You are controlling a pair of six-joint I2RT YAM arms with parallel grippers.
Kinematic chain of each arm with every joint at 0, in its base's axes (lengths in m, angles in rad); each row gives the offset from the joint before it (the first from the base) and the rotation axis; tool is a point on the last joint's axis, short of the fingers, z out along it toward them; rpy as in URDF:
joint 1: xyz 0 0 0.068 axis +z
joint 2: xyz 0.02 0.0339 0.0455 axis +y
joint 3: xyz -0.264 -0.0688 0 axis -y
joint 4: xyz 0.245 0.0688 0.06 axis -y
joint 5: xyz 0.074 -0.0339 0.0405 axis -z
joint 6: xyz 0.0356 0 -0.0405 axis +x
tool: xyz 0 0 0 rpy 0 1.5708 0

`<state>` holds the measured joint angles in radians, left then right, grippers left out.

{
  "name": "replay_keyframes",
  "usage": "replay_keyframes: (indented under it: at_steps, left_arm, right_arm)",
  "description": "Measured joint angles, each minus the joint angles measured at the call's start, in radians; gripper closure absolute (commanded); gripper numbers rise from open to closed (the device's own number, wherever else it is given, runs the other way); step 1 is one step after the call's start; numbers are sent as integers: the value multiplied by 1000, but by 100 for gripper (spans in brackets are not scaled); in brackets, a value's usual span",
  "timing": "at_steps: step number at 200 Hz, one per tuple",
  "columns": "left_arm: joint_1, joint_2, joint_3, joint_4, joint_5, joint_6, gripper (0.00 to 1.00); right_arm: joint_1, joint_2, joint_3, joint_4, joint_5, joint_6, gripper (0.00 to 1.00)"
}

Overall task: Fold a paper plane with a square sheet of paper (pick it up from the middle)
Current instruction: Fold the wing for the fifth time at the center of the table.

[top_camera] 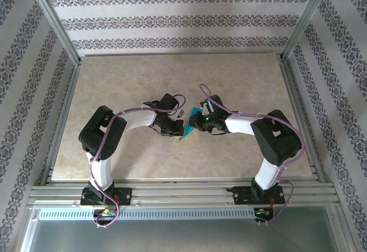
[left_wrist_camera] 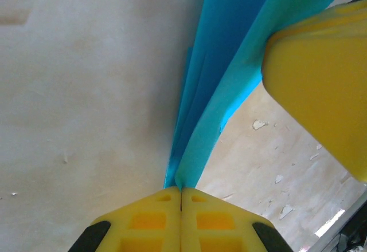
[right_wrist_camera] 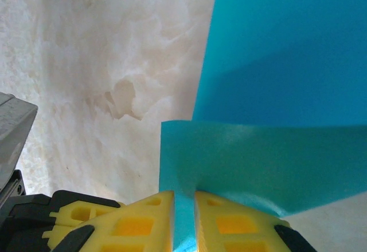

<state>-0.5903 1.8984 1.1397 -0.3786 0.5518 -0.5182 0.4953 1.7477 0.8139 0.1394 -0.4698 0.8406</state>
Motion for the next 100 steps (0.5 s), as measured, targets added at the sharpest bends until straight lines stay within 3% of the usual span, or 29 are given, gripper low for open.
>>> replay_keyframes:
  at_steps: [100]
  left_arm:
    - [-5, -2, -17, 32, -37, 11, 93]
  right_arm:
    - [0, 0, -21, 29, 10, 3, 81]
